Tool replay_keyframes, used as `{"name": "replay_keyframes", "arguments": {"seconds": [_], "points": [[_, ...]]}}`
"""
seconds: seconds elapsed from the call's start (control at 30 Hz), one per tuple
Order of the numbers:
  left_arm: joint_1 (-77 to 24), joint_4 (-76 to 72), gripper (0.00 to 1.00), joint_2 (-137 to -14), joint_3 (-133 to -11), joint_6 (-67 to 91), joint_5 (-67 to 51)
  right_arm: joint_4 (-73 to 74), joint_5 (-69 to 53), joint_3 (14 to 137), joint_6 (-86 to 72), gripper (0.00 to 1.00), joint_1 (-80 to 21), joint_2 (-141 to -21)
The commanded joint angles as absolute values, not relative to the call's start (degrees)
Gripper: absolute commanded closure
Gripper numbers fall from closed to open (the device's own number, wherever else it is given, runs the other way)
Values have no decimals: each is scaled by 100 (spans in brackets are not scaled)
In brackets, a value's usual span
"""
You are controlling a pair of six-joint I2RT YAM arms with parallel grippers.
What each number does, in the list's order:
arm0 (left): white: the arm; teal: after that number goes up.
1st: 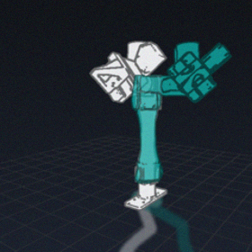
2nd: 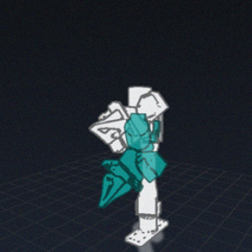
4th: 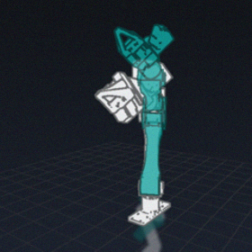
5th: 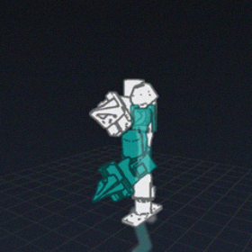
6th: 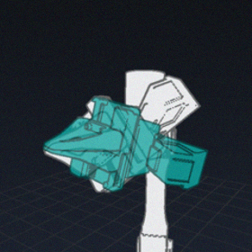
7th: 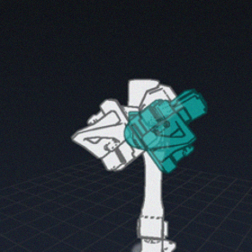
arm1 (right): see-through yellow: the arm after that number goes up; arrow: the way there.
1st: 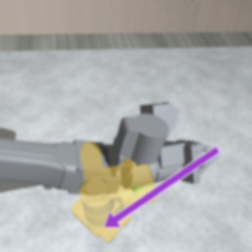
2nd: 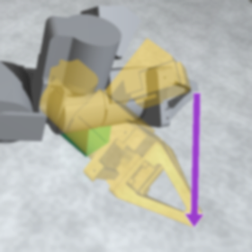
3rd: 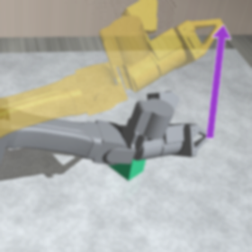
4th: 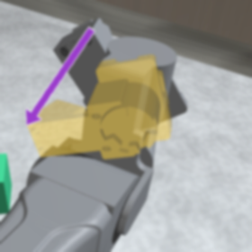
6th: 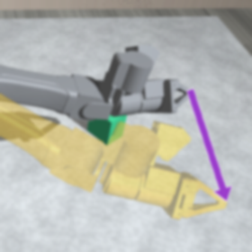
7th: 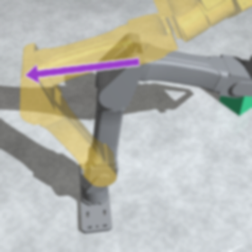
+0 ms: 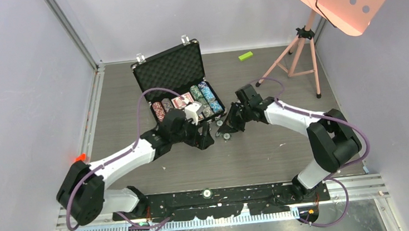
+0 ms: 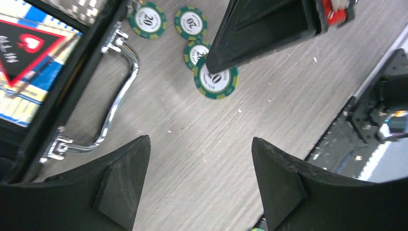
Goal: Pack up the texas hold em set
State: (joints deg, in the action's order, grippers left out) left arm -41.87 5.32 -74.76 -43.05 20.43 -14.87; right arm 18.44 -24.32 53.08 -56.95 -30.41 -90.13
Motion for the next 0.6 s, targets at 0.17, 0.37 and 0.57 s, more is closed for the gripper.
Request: {"name": "replay_keyframes", "arguments": {"seconds": [0.17, 0.37, 0.57], "points": [[-4321, -1487, 26, -6386, -3345, 123, -464, 2544, -1348, 6435, -5622, 99, -3065, -8775], [-4386, -1754, 20, -6029, -3119, -80, 1350, 3136, -222, 7340, -6092, 99, -3079, -9155], [-4025, -1418, 18, -5599, -3038, 738, 1839, 3757, 516, 8215, -6798, 99, -3225, -9851]]}}
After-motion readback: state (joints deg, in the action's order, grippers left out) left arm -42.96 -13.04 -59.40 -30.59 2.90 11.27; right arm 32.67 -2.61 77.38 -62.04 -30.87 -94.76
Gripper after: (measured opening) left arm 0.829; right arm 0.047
